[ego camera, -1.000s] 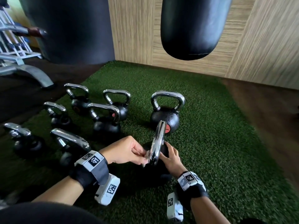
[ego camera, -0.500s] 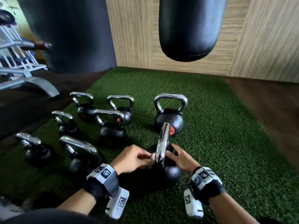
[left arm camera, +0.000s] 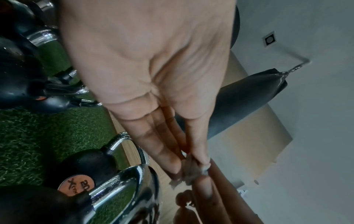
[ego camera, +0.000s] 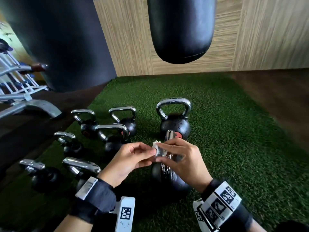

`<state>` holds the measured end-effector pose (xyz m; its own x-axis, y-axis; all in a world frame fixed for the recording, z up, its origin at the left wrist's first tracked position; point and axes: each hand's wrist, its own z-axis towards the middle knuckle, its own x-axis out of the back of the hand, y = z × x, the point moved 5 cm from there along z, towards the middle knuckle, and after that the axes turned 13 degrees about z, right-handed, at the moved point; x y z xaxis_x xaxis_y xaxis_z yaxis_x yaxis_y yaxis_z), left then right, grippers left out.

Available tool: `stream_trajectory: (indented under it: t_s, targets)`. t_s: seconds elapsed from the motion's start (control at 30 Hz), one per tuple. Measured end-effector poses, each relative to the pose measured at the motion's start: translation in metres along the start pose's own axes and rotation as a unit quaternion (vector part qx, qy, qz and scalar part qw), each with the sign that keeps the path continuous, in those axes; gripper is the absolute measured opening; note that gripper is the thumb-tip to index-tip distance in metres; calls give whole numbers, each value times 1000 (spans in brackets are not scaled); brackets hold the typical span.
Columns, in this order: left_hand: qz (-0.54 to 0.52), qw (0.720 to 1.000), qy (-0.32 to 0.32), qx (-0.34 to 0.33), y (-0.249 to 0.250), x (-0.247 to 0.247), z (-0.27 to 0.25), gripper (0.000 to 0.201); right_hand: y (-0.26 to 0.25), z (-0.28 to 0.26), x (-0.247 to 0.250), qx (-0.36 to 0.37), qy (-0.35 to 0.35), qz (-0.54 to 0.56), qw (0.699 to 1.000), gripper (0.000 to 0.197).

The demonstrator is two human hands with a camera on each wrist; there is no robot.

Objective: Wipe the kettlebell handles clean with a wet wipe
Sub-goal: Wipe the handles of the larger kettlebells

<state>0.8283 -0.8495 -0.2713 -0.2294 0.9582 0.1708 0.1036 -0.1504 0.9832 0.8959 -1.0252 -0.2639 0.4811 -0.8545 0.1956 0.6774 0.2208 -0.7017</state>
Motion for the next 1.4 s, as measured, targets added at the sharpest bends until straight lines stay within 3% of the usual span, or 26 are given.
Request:
stream_trajectory:
  t_s: [0.17, 0.27, 0.33, 0.4, 0.5, 0.57, 0.63, 0.7, 0.77, 0.87, 0.97, 1.1, 1.3, 1.4]
  targets:
    - [61, 998, -4, -22, 5, -7, 1, 32, 4, -3, 10, -37, 36, 3, 999, 36]
    - [132, 989, -19, -67, 2, -4, 7, 21, 12, -6, 19, -67, 83, 12, 994, 29]
    - [219, 970, 5, -105, -10, 2, 15, 46, 24, -11, 29, -105, 141, 34, 984, 28]
    - [330, 940, 15, -84, -31, 4, 21, 76, 38, -16, 39, -151, 173, 36, 973, 27]
    - [495, 866, -60, -41, -74, -14, 28, 123, 64, -24, 46, -209, 158, 9, 965, 21]
    - [528, 845, -77, -30, -98, -34, 32, 150, 83, -30, 47, -234, 152, 6, 960, 21]
    - [491, 869, -44, -33, -112, -55, 36, 155, 103, -36, 46, -244, 153, -9, 958, 27]
    - [409, 912, 24, -31, -120, -64, 38, 145, 122, -40, 42, -267, 149, 7, 952, 36]
    - [366, 927, 65, -43, -125, -65, 41, 132, 139, -40, 37, -295, 151, 33, 943, 35]
    - [355, 930, 61, -77, -130, -64, 45, 114, 154, -33, 32, -312, 146, 13, 939, 19]
    - [380, 921, 31, -77, -129, -55, 49, 111, 159, -25, 29, -331, 142, -20, 933, 8]
    - [296, 946, -43, -126, -122, -43, 53, 102, 156, -20, 20, -349, 144, -58, 924, 12]
    - [313, 941, -58, -112, -120, -42, 54, 107, 148, -12, 18, -383, 159, -71, 907, 9]
    - [348, 931, -56, -97, -123, -41, 56, 112, 139, 3, 25, -328, 153, -112, 925, 5]
